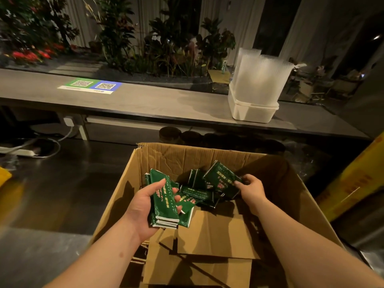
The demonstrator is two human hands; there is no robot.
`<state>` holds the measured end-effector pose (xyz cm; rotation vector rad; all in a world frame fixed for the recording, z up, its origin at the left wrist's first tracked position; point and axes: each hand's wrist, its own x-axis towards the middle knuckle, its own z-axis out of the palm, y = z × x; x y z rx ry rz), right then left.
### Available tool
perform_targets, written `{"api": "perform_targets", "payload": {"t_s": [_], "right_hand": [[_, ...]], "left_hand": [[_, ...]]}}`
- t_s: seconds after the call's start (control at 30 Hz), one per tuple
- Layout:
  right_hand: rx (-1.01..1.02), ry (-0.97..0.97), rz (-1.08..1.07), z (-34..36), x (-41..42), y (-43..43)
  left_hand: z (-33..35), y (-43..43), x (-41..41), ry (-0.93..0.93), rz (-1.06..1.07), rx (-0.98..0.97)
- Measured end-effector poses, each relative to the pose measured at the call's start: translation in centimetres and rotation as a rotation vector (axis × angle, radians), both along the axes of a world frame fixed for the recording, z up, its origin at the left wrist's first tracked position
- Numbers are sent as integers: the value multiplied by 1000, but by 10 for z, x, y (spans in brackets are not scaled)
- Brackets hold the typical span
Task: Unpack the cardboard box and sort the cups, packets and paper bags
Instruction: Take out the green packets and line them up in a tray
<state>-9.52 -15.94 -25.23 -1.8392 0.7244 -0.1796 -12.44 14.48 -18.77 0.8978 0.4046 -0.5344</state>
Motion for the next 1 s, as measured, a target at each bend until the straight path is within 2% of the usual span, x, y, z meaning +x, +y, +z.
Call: {"api": "perform_targets", "payload": {"t_s": [0.07,0.17,0.23,0.3,0.4,0.47,0.6,0.67,0.77,0.9,1.0], "right_hand": [[72,-27,-26,15,-11,5],[493,1,-102,38,-26,27],[748,58,-78,55,-38,51],[859,139,28,67,-49,82],[859,253,210,70,-62,127],[724,295,361,67,-66,146],[97,281,667,63,-52,144],[-228,199,629,55,-30,124],[-624,64,366,34,5,79],[-923,140,383,11,32,43],[-1026,213,454,1,39,45]], "left_hand": [[3,-1,-2,4,-4,10],[5,-2,-4,-4,1,25],[6,-3,-5,-15,-19,17],[7,-3,-5,-14,-35,11],[10,-2,-7,-4,-89,-18],[8,0,-6,5,-69,-28],[4,3,-5,18,-80,-2],[1,4,-3,21,-73,4],[-1,2,0,40,-53,9],[-3,2,3,48,-50,16],[-4,2,3,47,-51,28]]}}
